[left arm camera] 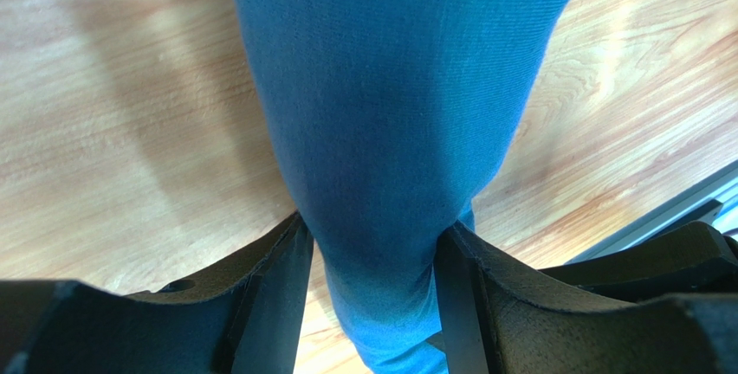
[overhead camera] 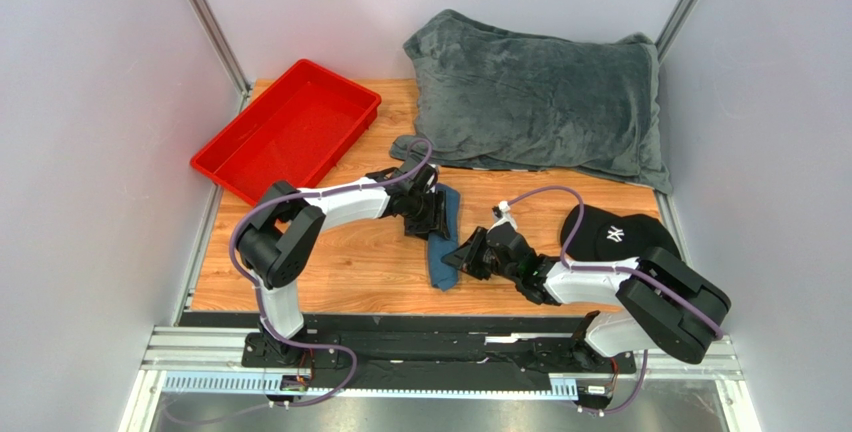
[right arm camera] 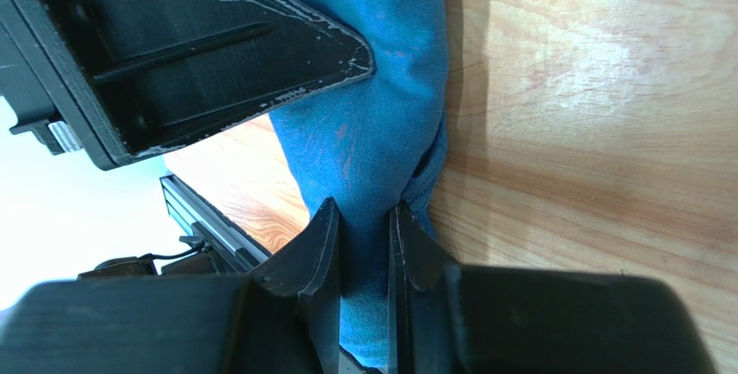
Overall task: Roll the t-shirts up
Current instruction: Pick up the T-shirt from the center of the board.
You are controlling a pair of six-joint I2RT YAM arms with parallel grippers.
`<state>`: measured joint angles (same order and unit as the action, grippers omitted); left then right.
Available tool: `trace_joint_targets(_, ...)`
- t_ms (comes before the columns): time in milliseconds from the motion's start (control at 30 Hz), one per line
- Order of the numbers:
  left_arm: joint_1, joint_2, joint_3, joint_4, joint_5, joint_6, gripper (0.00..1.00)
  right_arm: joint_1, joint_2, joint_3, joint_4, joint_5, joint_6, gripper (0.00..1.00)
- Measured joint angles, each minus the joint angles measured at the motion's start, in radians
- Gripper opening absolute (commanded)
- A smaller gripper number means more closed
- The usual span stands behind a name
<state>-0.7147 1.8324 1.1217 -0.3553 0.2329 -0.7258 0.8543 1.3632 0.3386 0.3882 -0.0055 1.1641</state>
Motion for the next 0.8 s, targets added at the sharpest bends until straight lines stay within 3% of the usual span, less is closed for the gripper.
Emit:
trace_joint_targets(167,0.002,0.023,0.029,-0.013,0.012,0.013,0.52,0.0,0.003,0.004,-0.003,0.0,0.0,0.0)
trace_joint_targets(267,0.002,0.031,0.041,-0.024,0.018,0.018,0.35,0.0,0.004,0.005,-0.005,0.0,0.0,0.0)
trace_joint_targets(300,0.002,0.032,0.045,-0.029,0.02,0.018,0.21,0.0,0.004,0.006,-0.006,0.0,0.0,0.01)
trace_joint_targets(367,0.002,0.033,0.051,-0.032,0.025,0.02,0.03,-0.002,0.005,0.012,-0.013,-0.004,-0.002,0.13)
trace_joint_targets(400,0.002,0.033,0.053,-0.031,0.027,0.018,0.0,-0.002,0.005,0.019,-0.025,-0.004,-0.003,0.21)
trace_joint_targets(433,0.002,0.033,0.054,-0.03,0.029,0.017,0.0,-0.002,0.005,0.027,-0.039,-0.004,-0.006,0.35)
trace_joint_targets(533,0.002,0.033,0.054,-0.024,0.033,0.016,0.0,-0.002,-0.006,0.063,-0.117,-0.002,-0.033,0.54)
trace_joint_targets(633,0.002,0.031,0.05,-0.016,0.031,0.016,0.0,-0.002,-0.044,0.102,-0.255,0.025,-0.083,0.65)
trace_joint_targets(800,0.018,0.019,0.043,-0.008,0.014,0.021,0.0,0.0,-0.147,0.156,-0.466,0.067,-0.165,0.69)
